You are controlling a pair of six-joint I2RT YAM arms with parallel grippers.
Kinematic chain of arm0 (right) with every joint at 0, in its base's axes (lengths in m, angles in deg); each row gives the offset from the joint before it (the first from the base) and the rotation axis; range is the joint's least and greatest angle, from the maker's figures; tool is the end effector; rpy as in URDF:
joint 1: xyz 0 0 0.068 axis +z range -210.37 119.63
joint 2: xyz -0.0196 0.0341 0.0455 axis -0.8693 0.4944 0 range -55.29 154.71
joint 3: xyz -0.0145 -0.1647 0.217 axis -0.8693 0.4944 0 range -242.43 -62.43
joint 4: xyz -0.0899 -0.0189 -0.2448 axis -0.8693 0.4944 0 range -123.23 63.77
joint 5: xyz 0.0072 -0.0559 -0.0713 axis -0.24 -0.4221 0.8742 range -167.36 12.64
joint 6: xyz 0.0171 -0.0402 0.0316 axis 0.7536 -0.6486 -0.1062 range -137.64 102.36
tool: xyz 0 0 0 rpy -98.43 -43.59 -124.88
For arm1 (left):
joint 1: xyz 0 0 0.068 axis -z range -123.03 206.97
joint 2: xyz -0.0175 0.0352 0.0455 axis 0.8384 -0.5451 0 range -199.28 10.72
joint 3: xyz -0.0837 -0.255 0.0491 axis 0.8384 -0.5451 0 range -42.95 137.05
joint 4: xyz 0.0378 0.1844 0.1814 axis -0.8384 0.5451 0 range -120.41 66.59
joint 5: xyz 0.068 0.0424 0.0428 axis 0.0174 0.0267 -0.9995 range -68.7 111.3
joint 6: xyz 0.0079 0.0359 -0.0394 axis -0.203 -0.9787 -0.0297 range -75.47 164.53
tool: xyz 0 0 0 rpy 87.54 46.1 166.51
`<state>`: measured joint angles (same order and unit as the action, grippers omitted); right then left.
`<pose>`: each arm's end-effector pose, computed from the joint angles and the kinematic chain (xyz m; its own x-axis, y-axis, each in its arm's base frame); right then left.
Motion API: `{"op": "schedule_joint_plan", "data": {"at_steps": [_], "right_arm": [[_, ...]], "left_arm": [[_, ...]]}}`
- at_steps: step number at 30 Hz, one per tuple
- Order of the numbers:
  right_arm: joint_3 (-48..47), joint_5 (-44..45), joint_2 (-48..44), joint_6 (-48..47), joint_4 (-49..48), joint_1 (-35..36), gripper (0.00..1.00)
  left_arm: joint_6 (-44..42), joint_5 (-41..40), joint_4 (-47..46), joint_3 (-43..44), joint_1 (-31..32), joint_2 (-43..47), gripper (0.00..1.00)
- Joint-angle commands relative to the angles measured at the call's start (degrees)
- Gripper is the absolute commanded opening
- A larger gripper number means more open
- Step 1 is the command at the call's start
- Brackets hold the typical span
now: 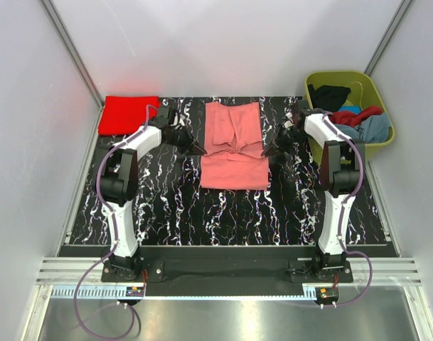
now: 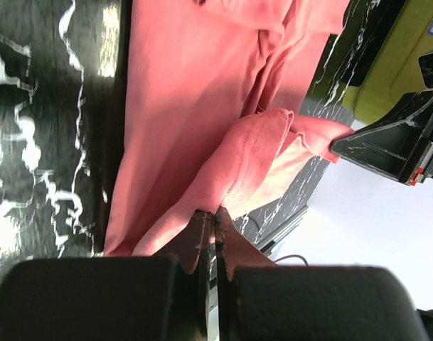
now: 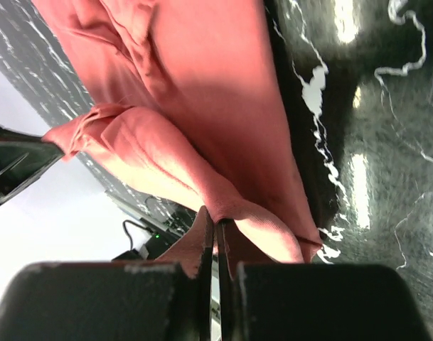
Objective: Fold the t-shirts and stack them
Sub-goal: Fold the tshirt
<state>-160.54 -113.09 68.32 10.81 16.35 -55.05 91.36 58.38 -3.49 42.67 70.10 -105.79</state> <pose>0.4357 0.0615 0.1826 -0.9531 0.2996 0.0425 0.2606 0.7412 0.6187 0.4171 -0.1193 0.1889 -0.9242 -0.3819 0.0074 -0.2629 0.6219 -0.7376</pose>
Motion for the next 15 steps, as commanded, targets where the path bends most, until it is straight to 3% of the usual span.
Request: {"op": "schedule_joint_plan", "data": {"at_steps": [1,15], "right_arm": [[-4.98,-3.12,1.97,-1.55,2.27,-0.58,0.0],[-13.07,-3.83,9.27,-2.17,4.21,-1.02,0.0]], "left_arm": [[1.42,2.21,-0.2,4.37,-0.29,-2.05,0.0],[3.0,1.15,-0.2,10.53,-1.79,-8.64,0.0]]}}
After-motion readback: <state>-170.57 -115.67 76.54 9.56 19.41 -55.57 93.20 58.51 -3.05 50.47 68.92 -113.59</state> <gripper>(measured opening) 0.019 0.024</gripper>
